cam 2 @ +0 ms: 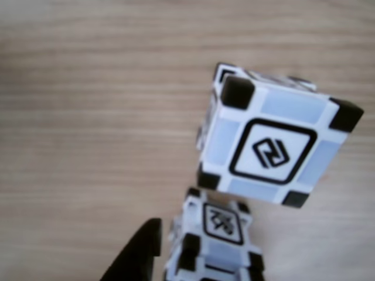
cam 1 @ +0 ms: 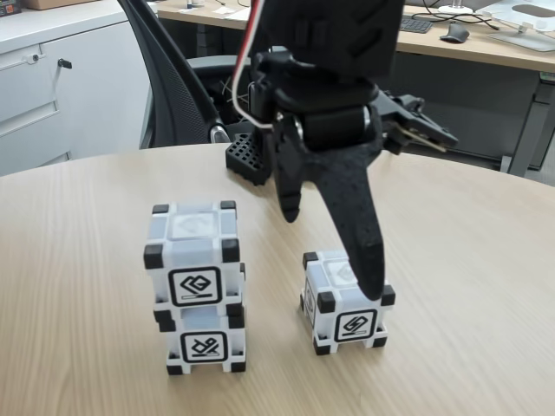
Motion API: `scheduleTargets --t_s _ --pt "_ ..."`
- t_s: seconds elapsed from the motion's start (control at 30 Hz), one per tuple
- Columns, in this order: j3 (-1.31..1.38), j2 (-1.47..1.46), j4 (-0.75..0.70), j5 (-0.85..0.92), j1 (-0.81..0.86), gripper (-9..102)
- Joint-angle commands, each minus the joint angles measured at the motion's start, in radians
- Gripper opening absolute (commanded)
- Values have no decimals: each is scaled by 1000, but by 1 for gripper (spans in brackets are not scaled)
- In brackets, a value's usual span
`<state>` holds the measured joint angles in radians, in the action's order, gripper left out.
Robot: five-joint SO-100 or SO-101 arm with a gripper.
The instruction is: Stack cubes from left to right.
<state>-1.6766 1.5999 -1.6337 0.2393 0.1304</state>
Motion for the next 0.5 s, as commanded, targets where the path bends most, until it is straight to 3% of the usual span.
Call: scheduleTargets --t_s 0.0,0.47 --pt "17 29 -3 -48 -37 54" --pt "2 -11 9 -216 -60 53"
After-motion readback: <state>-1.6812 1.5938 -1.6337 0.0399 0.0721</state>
